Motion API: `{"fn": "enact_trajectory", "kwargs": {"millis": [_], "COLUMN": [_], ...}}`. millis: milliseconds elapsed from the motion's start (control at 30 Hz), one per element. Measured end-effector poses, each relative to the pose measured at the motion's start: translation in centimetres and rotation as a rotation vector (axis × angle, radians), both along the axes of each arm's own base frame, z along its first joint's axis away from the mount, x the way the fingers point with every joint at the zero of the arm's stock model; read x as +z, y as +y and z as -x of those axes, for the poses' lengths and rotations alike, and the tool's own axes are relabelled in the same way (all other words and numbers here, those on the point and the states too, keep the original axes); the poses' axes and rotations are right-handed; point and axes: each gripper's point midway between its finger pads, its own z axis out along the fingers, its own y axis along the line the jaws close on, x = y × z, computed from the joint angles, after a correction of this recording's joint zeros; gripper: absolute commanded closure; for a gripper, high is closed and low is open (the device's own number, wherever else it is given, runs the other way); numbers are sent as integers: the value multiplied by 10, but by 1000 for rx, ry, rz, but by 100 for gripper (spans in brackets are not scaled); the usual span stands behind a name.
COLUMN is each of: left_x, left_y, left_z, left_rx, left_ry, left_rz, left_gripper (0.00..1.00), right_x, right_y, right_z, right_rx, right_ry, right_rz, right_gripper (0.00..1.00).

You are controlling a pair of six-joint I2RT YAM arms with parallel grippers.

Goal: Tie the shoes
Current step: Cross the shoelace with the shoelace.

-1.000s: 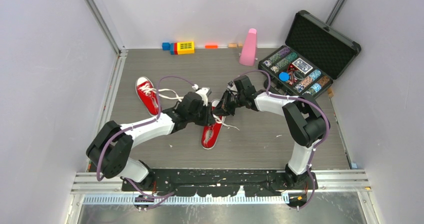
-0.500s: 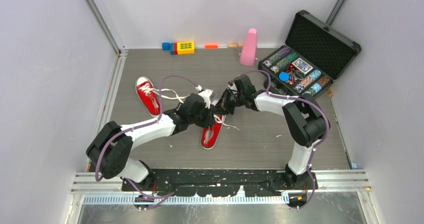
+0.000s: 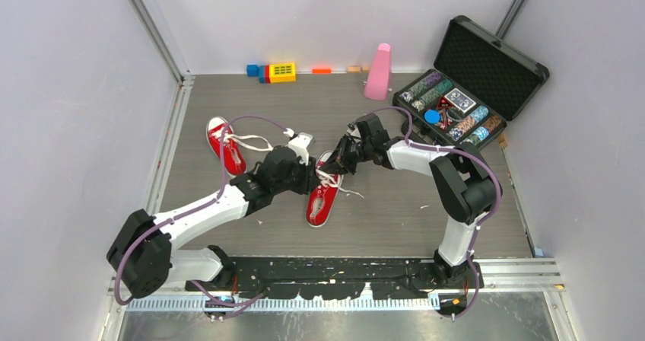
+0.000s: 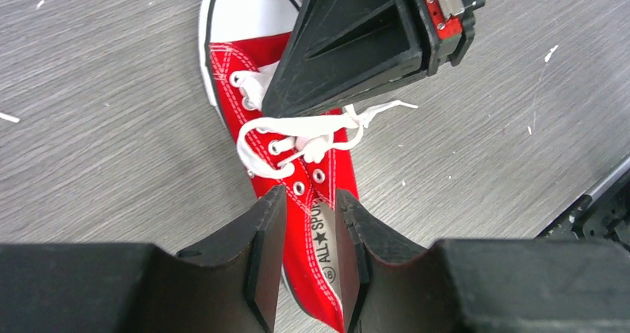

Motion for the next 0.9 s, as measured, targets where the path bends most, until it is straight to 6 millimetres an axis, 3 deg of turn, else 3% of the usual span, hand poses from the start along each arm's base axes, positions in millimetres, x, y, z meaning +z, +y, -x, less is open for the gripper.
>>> {"fn": "enact_trajectory", "kwargs": {"millis": [167,367,600,900], "left_x": [-2,-6,-10,-8], "left_y": [11,17,21,7], "left_z": [1,-2,-7,4], "left_rx": [36,55,64,57], "left_ry": [-12,0,32,133], "left_rz": [-18,-28,-35,50], "left_gripper": [71,73,73,70], "right_x": [-4,-12,-13,-8], "right_y": [-3,-10,-21,-35], "right_z": [0,-1,-9,-11], "right_rx": [3,8,4,8], "right_ry": [-8,-21,-69,-114], "right_rz": [25,94,166,239], "right_gripper": [71,64,61,53]}}
